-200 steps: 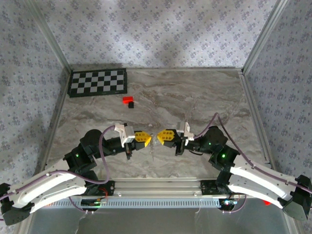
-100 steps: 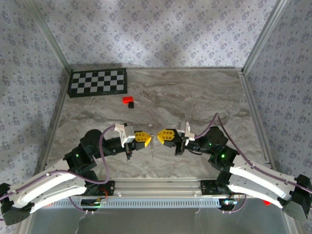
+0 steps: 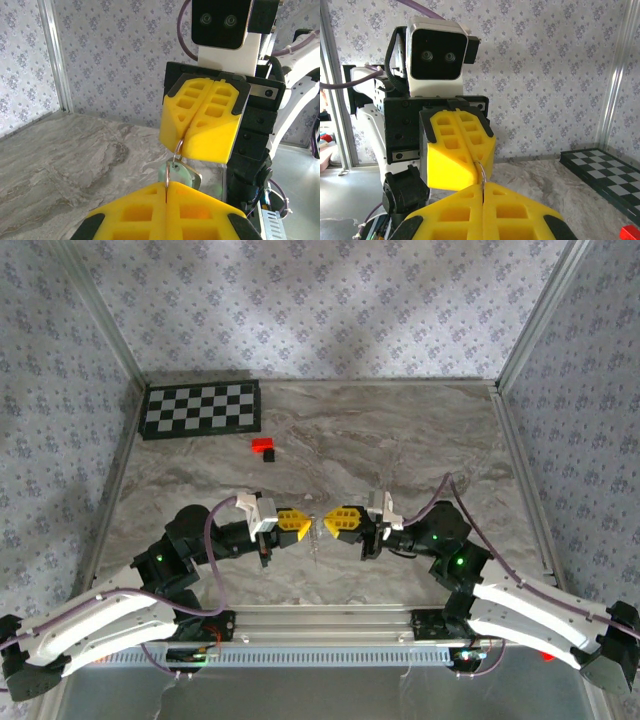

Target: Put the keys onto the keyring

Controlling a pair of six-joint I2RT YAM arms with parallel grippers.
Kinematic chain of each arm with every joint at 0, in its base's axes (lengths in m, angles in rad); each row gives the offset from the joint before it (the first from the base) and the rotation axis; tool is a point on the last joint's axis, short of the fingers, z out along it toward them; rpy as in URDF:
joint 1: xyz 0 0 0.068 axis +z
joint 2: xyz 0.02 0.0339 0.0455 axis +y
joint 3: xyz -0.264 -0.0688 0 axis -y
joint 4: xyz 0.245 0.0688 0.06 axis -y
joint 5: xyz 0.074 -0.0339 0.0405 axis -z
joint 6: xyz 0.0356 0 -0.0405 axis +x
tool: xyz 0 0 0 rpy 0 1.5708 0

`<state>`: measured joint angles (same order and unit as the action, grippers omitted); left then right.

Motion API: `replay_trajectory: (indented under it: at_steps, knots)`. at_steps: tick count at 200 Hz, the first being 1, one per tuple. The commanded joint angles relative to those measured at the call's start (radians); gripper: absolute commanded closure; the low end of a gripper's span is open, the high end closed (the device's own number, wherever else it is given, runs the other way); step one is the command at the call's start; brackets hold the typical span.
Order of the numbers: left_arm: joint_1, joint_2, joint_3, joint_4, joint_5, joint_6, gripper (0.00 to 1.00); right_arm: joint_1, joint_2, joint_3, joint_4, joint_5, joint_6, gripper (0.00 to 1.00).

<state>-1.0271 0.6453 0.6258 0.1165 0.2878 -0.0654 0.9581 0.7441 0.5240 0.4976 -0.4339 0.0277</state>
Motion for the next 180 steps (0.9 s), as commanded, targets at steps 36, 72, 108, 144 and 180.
replay_trajectory:
  at_steps: [36, 72, 108, 144, 180]
  knots:
    - [0.006, -0.003, 0.048, 0.064, 0.003, -0.01, 1.0, -0.007, -0.006, 0.002, 0.005, -0.012, 0.014, 1.0]
    - [0.006, -0.004, 0.043, 0.064, 0.004, -0.013, 1.0, -0.006, 0.01, 0.008, 0.013, -0.016, 0.023, 1.0]
    - [0.006, -0.004, 0.041, 0.067, 0.005, -0.015, 1.0, -0.005, 0.017, 0.011, 0.008, -0.017, 0.025, 1.0]
    - [0.005, -0.006, 0.041, 0.066, 0.004, -0.013, 1.0, -0.004, 0.023, 0.016, 0.006, -0.023, 0.024, 1.0]
    - [0.005, -0.001, 0.042, 0.064, -0.001, -0.01, 1.0, -0.003, 0.025, 0.021, -0.001, -0.03, 0.023, 1.0]
